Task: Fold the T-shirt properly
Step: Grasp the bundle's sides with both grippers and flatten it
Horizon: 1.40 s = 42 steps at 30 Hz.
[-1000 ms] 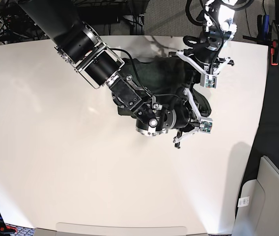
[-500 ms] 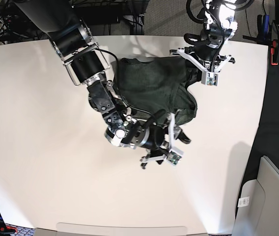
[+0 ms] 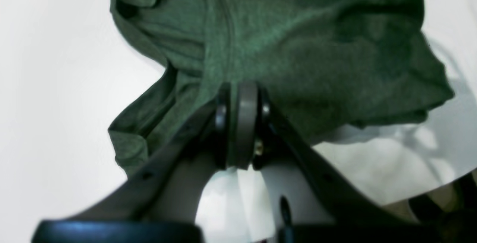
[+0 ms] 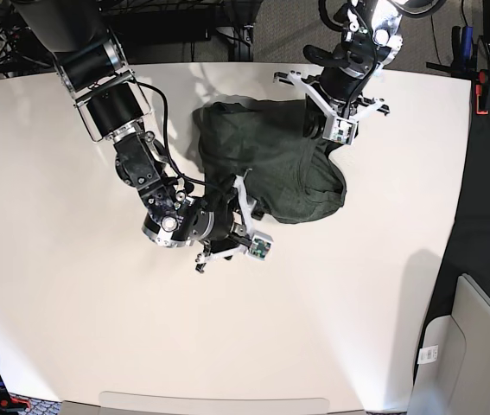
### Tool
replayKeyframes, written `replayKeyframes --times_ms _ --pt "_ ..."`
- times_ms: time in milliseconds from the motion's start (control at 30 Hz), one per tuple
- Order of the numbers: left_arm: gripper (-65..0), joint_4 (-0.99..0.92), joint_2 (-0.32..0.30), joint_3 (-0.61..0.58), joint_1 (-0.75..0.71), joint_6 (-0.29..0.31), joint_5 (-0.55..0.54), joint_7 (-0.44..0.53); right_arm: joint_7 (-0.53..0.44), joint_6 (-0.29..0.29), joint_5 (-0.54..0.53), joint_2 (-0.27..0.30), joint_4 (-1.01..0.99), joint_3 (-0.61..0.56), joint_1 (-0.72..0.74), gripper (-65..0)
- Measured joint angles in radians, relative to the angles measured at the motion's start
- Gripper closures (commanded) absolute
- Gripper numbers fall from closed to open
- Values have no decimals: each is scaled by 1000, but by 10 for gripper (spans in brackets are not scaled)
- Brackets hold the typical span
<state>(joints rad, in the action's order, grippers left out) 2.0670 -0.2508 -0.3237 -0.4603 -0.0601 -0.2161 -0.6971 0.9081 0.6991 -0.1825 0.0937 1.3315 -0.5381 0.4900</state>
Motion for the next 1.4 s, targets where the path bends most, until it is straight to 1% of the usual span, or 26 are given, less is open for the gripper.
replayKeyframes --times_ms 67,133,167,267,400,600,733,833,1033,1100,1167,1267,1333,1400 --pt "-21 -13 -5 -4 9 0 0 -74 38 1 -1 0 0 0 -5 -64" --pt "-19 -32 -7 -9 39 0 0 -156 65 0 -1 -3 0 -3 -13 -20" --pt "-18 -44 -6 -10 61 1 0 -183 68 0 -1 -4 3 -3 -21 -12" --pt "-18 -85 -7 -8 131 0 1 -211 94 0 -1 -3 27 -3 -62 -12" --pt "-18 -126 -7 -4 165 0 4 -240 130 -3 0 4 101 -3 -117 -12" --pt "-18 -223 -7 -5 269 1 5 -229 140 -7 -2 70 193 -3 -191 -12" --pt "-18 -294 -32 -11 325 9 -4 -180 135 -7 -12 106 248 2 -237 -12" --pt "-18 -335 -35 -10 354 4 3 -144 132 -7 -11 137 296 3 -282 -12" --pt "-18 -388 -28 -29 428 2 4 -118 140 -6 -8 161 385 5 -367 -11" --pt "-18 -381 -29 -49 444 0 7 -107 140 -6 -8 172 409 6 -389 -11" --pt "-18 -346 -27 -53 446 6 1 -119 145 2 -9 180 426 14 -396 -11" --pt "-18 -262 -37 -47 428 3 4 -117 146 1 -11 174 452 98 -404 -10" --pt "-18 -203 -56 -11 388 5 -2 -113 146 0 -6 174 475 161 -410 -10" --pt "-19 -164 -63 33 328 -3 9 -116 151 -5 -45 181 492 206 -413 -10"
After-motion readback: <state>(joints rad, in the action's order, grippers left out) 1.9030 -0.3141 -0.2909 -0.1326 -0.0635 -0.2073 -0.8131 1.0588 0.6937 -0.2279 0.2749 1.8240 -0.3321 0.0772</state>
